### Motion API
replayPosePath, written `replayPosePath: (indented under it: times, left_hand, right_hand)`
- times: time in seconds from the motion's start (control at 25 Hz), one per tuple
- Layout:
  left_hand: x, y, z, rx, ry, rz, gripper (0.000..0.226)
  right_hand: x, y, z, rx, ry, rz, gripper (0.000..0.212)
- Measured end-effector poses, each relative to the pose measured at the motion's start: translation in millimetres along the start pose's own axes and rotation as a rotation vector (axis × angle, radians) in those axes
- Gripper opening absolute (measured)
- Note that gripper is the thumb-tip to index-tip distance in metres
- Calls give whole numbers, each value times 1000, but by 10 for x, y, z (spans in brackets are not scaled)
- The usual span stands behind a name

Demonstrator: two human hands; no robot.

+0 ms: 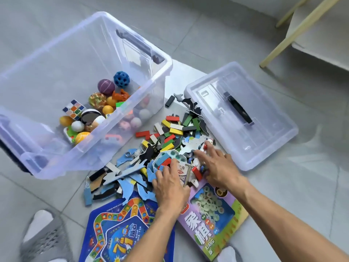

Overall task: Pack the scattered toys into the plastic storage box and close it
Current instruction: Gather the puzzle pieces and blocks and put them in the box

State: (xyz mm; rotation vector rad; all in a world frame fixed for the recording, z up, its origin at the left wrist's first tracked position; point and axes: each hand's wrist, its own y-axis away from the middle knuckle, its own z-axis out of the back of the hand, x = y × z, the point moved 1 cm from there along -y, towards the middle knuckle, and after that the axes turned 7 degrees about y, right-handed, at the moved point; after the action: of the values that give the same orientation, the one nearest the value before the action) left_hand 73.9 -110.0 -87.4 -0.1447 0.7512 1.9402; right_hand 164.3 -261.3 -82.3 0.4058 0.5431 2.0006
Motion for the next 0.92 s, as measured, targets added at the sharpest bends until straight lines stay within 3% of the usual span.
replayPosePath:
  times: [0.12,0.2,0.36,0.44,0.52,0.6,0.72,0.84,0.92]
  left_hand:
    - [54,9,93,35,284,80,93]
    - [105,103,232,47,569,99,78]
    - [230,287,615,-10,1219,295,39]
    - [337,393,844,-94,1336,353,36]
    - [403,554,1112,-207,1410,343,37]
    - [413,688,1502,-381,1452,202,40]
    - [427,499,2224,-593,1432,-2,36]
    - [489,154,2848,-590,1350,-19,47]
    - [543,2,2994,-503,1141,114,66]
  right_hand:
    - [4,-40,53,-101,106,87,59]
    - [30,19,125,-111,136,110,49]
    - [186,202,379,-203,228,-16,29]
    - [296,323,622,-196,158,-90,25]
    - [355,442,879,-132,-161,-193,27]
    - [492,584,1197,72,-746,-243,24]
    - [892,657,1744,289,-1425,-160,21]
    - [1402,448,2372,343,-1541,-13,21]
    - [1634,266,2698,332,-1552,1,20]
